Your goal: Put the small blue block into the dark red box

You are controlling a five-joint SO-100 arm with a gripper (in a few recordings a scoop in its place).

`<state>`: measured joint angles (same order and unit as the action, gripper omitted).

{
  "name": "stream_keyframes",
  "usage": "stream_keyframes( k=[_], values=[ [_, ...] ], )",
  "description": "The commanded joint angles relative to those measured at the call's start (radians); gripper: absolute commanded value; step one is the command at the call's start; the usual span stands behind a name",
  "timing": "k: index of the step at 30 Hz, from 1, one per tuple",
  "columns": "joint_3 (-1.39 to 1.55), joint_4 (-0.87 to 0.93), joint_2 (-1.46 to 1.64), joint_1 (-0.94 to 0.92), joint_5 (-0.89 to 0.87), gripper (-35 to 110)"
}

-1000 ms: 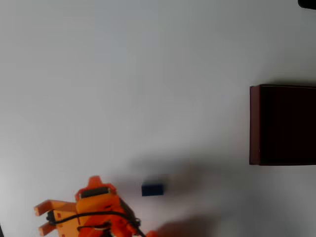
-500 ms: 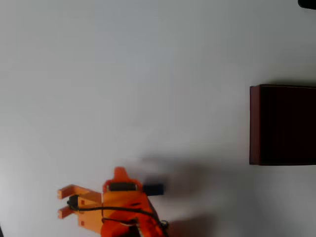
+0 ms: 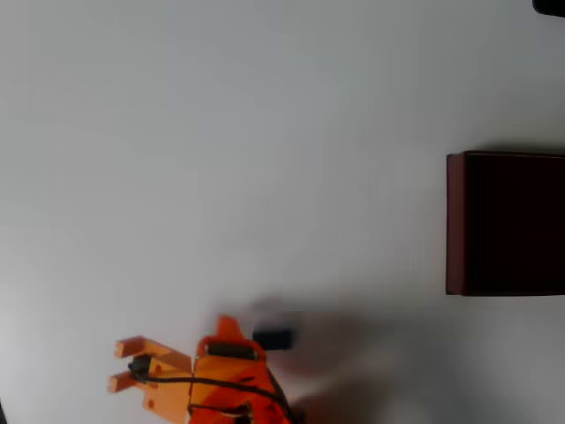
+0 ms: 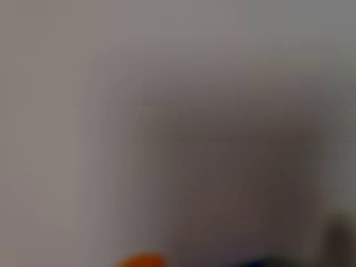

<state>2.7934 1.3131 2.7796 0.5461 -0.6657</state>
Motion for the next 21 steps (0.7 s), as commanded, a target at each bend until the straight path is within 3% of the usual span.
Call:
stream_keyframes(
  k=[1,21],
  values=[
    [0.000,0.037,0.040,0.023,-0.052,21],
    [-0.192,0.247,0.067,-0.241,-0.492,22]
  ],
)
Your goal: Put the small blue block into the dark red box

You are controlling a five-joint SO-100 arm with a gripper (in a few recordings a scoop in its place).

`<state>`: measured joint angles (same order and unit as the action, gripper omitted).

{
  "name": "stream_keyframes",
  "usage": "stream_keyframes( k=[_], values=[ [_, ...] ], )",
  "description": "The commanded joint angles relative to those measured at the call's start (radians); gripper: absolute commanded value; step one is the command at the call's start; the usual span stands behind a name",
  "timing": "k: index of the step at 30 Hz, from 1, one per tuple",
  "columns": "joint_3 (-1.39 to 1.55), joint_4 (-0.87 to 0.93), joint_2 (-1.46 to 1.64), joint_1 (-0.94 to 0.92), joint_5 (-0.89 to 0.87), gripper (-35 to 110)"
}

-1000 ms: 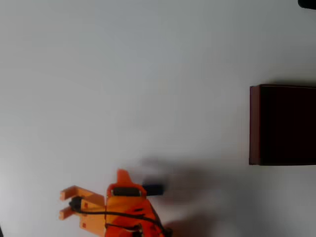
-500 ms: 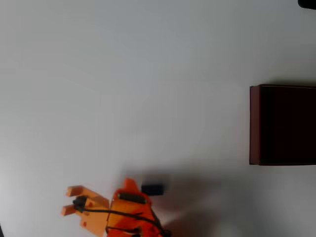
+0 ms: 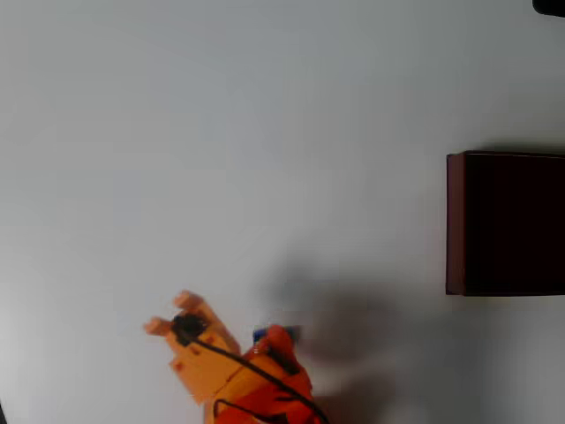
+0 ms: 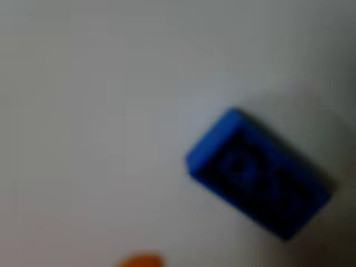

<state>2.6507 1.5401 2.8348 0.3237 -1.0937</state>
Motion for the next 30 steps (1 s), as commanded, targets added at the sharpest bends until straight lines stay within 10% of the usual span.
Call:
stream_keyframes(
  k=[1,30],
  values=[
    [-0.051,0.026,0.014,-0.026,-0.092,22],
    [-0.023,0.095,0.066,-0.121,-0.942,32]
  ],
)
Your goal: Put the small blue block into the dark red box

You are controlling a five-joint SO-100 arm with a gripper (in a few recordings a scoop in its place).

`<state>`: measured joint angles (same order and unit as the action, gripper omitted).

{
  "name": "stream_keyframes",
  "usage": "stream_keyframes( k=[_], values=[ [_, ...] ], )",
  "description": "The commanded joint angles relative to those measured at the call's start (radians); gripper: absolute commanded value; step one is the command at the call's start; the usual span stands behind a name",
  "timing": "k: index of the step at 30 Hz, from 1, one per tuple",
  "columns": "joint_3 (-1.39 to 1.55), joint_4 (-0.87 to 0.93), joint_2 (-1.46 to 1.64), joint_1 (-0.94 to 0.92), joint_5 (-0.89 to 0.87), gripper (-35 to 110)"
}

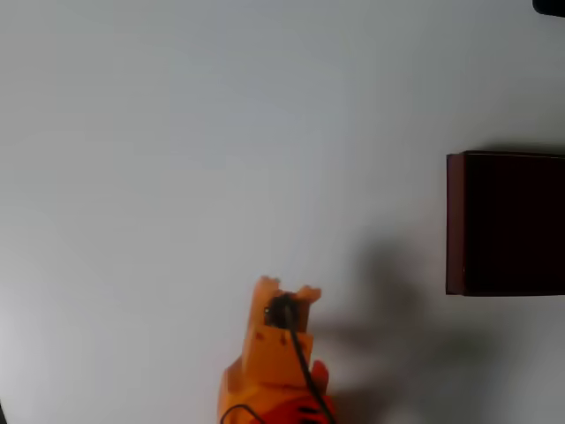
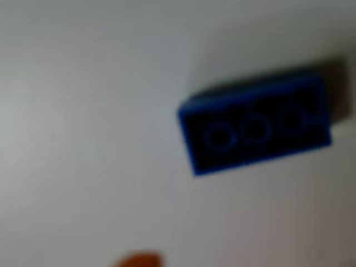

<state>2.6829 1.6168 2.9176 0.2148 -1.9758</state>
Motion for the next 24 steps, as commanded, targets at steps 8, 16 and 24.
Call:
stream_keyframes(
  k=[8,16,24],
  values=[
    [-0.267,0.037,-0.301,0.135,-0.512,32],
    [-0.675,0.069,-0.733,0.005,-0.457,31],
    [-0.876,0.089,-0.759,-0.272,-0.086,32]
  ],
)
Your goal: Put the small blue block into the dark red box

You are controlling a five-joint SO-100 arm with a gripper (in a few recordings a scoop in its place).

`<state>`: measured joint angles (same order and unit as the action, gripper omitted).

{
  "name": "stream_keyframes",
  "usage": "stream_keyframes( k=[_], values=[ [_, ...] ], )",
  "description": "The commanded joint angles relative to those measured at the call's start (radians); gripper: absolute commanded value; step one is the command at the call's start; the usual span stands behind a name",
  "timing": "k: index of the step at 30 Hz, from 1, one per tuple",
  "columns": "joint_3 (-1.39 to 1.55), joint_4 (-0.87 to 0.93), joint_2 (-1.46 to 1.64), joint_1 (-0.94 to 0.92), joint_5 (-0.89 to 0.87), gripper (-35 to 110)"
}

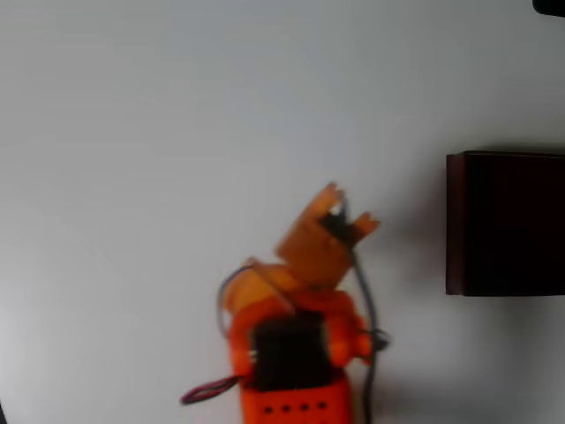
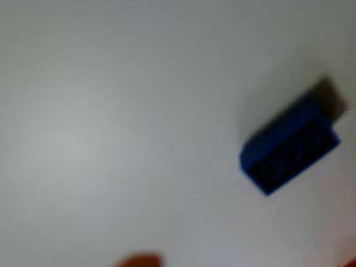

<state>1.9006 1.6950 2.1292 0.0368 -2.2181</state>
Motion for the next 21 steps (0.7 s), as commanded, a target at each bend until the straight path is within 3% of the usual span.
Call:
stream_keyframes(
  k=[1,5,13,21],
  values=[
    [-0.138,0.006,0.026,-0.137,0.256,32],
    [-0.368,0.138,-0.057,-0.199,0.331,32],
    [-0.341,0.126,-0.006,-0.319,0.414,31],
    [-0.126,0.126,0.118,-0.367,0.391,31]
  ],
)
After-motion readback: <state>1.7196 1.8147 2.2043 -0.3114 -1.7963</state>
